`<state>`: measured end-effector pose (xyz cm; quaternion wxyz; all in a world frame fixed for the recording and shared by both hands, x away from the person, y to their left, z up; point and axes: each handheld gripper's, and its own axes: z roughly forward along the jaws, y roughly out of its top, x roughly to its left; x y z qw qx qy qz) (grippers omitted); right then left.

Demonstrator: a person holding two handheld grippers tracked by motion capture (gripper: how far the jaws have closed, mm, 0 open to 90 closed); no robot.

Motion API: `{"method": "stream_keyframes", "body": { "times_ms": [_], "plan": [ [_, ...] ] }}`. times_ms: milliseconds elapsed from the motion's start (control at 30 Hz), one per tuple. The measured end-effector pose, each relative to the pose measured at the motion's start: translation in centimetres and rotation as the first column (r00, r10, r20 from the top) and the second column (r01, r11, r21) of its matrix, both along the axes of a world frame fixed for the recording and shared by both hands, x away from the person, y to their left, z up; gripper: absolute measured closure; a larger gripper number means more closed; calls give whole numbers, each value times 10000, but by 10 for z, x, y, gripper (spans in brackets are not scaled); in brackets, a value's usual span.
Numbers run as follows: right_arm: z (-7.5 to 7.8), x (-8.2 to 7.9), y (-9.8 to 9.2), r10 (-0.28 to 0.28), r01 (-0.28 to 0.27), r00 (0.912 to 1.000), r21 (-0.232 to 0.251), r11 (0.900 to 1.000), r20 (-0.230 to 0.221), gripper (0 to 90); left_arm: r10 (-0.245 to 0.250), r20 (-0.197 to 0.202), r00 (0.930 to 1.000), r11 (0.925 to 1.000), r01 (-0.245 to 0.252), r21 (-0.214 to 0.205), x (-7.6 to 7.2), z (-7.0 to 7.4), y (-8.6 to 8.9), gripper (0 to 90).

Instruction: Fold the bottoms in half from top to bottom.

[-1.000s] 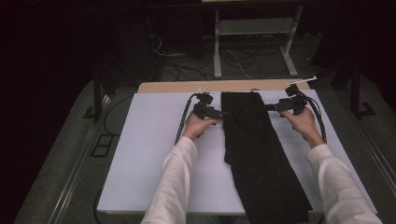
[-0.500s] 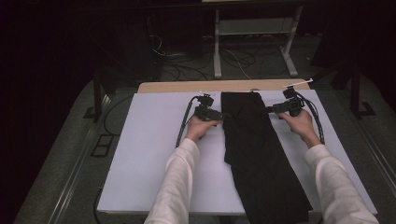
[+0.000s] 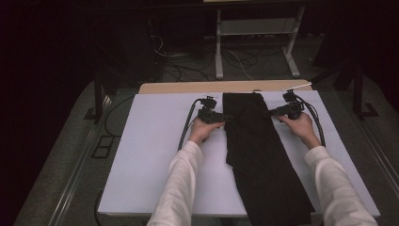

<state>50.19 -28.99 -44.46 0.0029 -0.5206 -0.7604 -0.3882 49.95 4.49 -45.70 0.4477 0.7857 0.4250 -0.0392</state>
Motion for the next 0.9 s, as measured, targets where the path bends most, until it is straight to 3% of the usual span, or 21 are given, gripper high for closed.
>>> {"method": "stream_keyframes", "body": {
  "times_ms": [200, 367, 467, 667, 900],
  "plan": [
    [-6, 2, 0, -105, 108, 9998, 195, 9998, -173, 404, 117, -182, 9998, 9996, -122, -244, 1, -2, 2, 414],
    [-9, 0, 1, -249, 256, 9996, 508, 9984, -159, 495, 236, -425, 9988, 9994, -247, -250, 1, -3, 1, 560],
    [-9, -1, 2, -378, 382, 9992, 355, 9986, -132, 568, 558, -158, 9983, 9984, -558, -7, 0, -1, 0, 627],
    [-9, -9, 10, -661, 674, 9972, -367, 9971, 351, 691, 965, -191, 9951, 9952, -962, 172, -2, -2, -5, 741],
    [-13, -16, 11, -988, 996, 9935, -118, 9950, 562, 829, 983, -96, 9951, 9951, -983, -71, -5, -1, -7, 858]
  ]
}}
